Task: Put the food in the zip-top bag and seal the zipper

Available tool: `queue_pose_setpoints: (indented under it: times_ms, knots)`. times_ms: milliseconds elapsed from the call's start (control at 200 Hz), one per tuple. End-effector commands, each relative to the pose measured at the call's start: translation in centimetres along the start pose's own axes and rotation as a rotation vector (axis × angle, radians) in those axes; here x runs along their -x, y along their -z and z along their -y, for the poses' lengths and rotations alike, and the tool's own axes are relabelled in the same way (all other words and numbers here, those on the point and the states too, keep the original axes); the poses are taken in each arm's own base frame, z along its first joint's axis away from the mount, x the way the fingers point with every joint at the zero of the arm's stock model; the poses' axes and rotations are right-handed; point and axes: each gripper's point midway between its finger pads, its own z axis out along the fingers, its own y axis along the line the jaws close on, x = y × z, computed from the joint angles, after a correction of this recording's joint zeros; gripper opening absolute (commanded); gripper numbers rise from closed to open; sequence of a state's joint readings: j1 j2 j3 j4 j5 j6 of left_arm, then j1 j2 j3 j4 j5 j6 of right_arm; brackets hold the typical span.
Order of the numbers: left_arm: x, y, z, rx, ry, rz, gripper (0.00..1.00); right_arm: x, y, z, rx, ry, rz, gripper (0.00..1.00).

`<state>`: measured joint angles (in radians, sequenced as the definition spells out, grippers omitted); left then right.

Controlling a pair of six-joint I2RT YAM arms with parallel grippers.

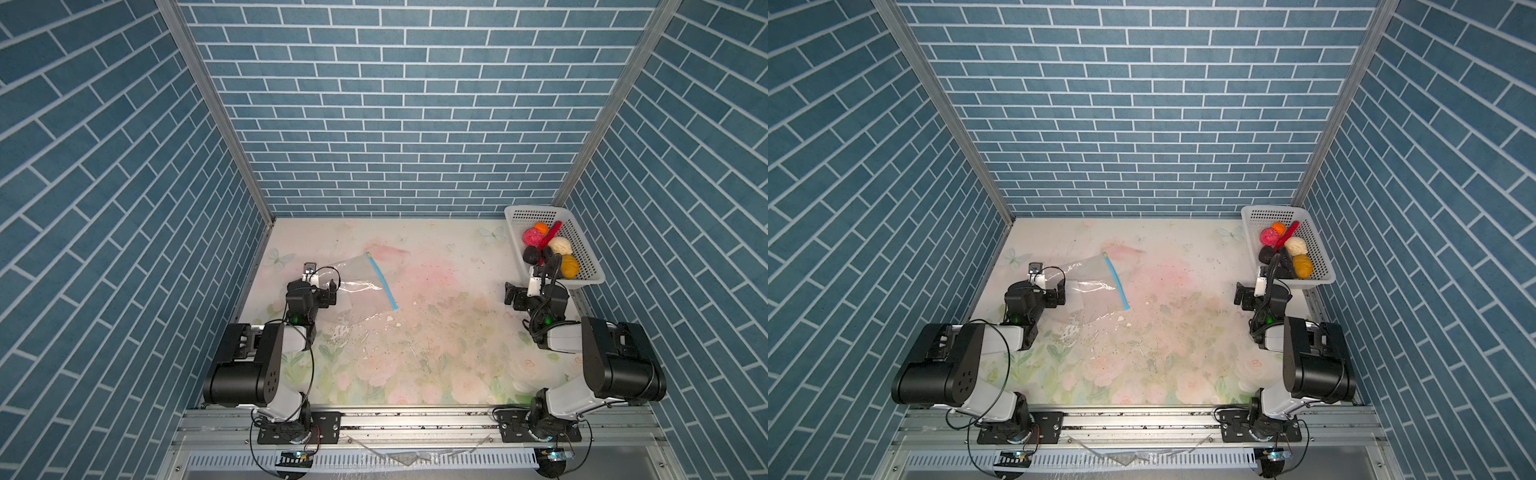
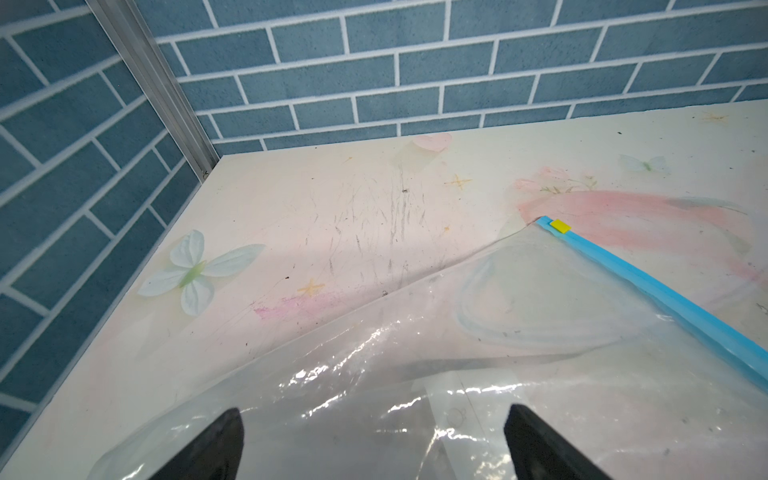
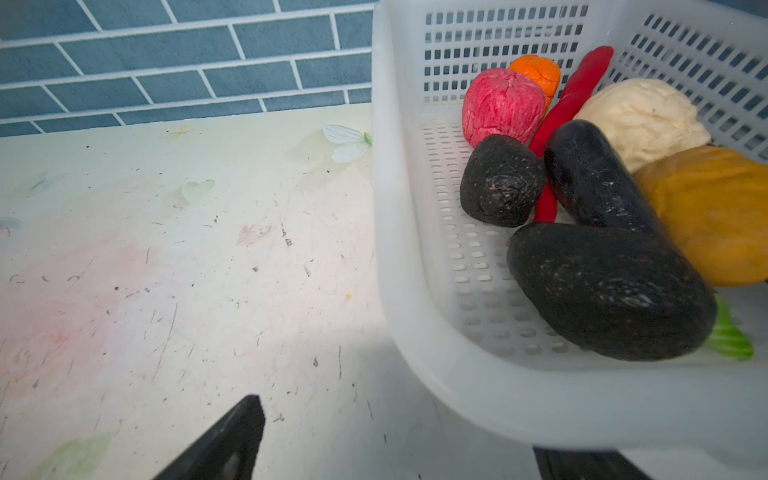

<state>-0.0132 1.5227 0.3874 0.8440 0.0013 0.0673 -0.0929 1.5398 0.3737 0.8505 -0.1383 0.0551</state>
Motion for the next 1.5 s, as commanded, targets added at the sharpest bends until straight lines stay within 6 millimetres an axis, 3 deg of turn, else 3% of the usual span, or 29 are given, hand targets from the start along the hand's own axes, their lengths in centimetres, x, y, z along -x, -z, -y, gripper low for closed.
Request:
queue_pose_setpoints:
  times_ms: [0,730,820,955,1085,1115,1270,1395,1495]
  knots:
    - [0.2,-0.1,-0.1,0.001,0.001,0.006,0.99,1.1,-0.4,0.4,-0.020,-0.002,0.027,0.99]
    - [0.4,0.3,0.1,0.024,-0.023,0.017,0.99,1.6,0.3,-0.2,-0.074,0.062,0.048,0.95]
    - [1.5,0.9,-0.5,0.058,-0.007,0.023,0.99,3.0,1.5,-0.9,-0.094,0.101,0.073,0.94]
    - [3.6,1.7,-3.3,0.205,0.049,-0.080,0.99,4.6,2.9,-1.6,-0.117,0.082,0.016,0.90]
    - [5.5,2.5,-3.6,0.252,0.127,-0.159,0.99,6.2,3.1,-3.1,-0.098,0.011,-0.053,0.85]
    - [7.0,2.7,-3.6,0.278,0.141,-0.142,0.99,6.3,3.2,-3.3,-0.094,-0.018,-0.075,0.84]
    - [9.6,3.2,-0.9,0.240,0.199,-0.145,0.99,7.3,3.6,-3.5,-0.113,-0.077,-0.207,0.84]
    - [10.2,2.5,2.8,0.168,0.259,-0.217,0.99,8.3,3.9,-2.8,-0.180,-0.098,-0.319,0.84]
    - [10.7,1.8,6.6,0.126,0.196,-0.274,0.99,9.0,3.7,-1.5,-0.262,-0.079,-0.391,0.84]
